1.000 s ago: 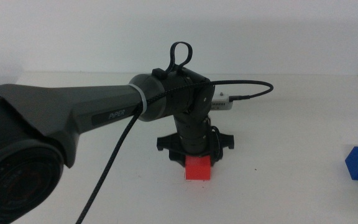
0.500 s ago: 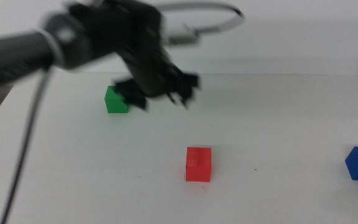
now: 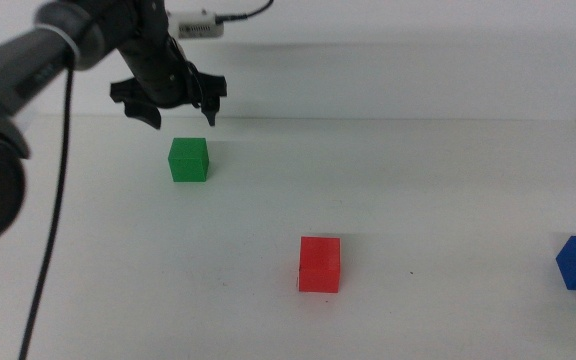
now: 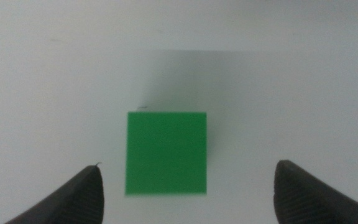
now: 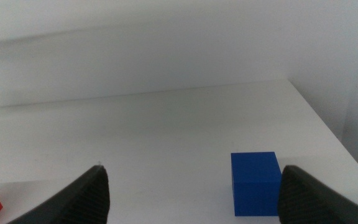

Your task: Stack red cubes first, then green, then blue cubes in a specific spot.

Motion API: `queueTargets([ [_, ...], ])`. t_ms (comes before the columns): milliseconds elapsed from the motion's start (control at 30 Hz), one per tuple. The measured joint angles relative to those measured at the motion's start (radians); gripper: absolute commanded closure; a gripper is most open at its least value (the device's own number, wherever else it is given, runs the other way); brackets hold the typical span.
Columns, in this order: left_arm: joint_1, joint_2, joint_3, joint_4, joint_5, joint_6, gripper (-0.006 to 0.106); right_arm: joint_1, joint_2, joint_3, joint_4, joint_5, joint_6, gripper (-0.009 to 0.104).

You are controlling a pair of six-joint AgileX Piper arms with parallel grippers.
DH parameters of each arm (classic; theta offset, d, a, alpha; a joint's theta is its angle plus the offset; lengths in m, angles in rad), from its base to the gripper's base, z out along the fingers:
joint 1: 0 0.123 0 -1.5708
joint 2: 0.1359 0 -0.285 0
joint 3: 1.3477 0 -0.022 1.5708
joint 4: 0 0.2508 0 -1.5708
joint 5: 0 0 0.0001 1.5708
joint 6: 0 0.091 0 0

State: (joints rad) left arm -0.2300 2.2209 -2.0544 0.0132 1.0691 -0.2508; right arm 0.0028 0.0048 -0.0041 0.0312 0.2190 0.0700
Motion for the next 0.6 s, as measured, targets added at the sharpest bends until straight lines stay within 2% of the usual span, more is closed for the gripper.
queueTargets([
  [200,0.004,0.12,-0.044,-0.025,0.0,0.031,0.007,0.0,0.0,0.0,0.0,0.0,0.0,0.002],
  [333,0.006,0.151,-0.046,-0.025,-0.002,0.037,0.015,0.0,0.0,0.0,0.0,0.0,0.0,0.002],
  [467,0.008,0.164,-0.048,-0.022,-0.004,0.039,0.03,0.0,0.0,0.0,0.0,0.0,0.0,0.002],
  [533,0.01,0.166,-0.048,-0.022,-0.006,0.039,0.043,0.0,0.0,0.0,0.0,0.0,0.0,0.002],
  [600,0.01,0.166,-0.048,-0.022,-0.008,0.039,0.06,0.0,0.0,0.0,0.0,0.0,0.0,0.002],
])
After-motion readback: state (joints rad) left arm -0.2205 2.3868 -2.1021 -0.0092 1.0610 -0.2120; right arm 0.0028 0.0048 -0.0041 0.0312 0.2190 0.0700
